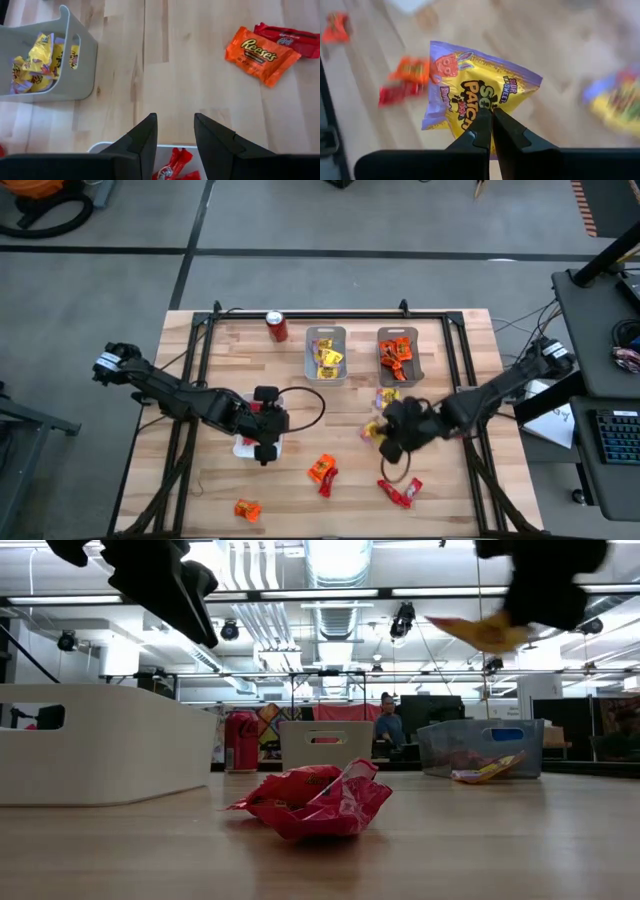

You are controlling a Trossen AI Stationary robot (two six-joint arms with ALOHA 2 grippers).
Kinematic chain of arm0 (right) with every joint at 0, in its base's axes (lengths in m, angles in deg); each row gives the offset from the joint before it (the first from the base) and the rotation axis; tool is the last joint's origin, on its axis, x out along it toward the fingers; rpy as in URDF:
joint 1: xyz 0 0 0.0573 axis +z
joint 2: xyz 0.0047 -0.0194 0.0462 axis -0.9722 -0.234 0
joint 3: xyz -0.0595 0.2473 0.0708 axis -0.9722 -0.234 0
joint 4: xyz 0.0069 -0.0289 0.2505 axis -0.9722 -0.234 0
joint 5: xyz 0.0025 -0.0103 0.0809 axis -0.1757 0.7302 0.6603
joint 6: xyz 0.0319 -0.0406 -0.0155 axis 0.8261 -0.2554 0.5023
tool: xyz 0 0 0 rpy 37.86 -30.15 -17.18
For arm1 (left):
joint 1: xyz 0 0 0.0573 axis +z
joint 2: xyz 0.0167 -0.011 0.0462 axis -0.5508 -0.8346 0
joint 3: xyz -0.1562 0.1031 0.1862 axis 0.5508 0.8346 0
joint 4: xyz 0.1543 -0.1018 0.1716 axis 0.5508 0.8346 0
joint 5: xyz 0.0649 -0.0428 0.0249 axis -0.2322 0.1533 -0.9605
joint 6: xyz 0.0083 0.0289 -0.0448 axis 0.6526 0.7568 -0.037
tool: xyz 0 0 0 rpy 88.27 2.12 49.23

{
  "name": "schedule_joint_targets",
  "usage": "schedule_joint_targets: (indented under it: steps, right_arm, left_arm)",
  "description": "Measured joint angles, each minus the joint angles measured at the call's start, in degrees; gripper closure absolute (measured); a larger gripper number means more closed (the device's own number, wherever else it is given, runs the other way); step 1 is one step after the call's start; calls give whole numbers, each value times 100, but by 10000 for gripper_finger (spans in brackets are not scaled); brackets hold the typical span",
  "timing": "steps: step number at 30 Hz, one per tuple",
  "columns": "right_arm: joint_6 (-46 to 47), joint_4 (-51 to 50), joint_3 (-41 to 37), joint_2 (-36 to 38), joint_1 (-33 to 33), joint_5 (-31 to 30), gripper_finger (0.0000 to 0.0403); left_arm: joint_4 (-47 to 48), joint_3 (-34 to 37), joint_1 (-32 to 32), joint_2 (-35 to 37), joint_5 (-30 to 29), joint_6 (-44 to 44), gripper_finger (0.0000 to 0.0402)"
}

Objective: Sort candy
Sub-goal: Put the yellow candy into the gray bin

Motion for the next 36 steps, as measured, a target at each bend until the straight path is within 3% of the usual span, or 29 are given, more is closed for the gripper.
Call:
schedule_joint_targets:
  steps: [6,14,27,36]
  right_arm:
    - [-1716,770,39,112,-1228,163,394]
    - [-3574,1355,507,-423,-2834,742,394]
    - [-4201,1348,1785,-2259,-4330,742,394]
    - [-4332,1308,2394,-3154,-4704,652,385]
  left_arm:
    - [3,2,-230,0,-2,-314,288]
    - [106,2,-535,2,3,-774,288]
    - [509,2,-740,2,17,-1595,288]
    - [854,-79,-973,2,65,-2142,288]
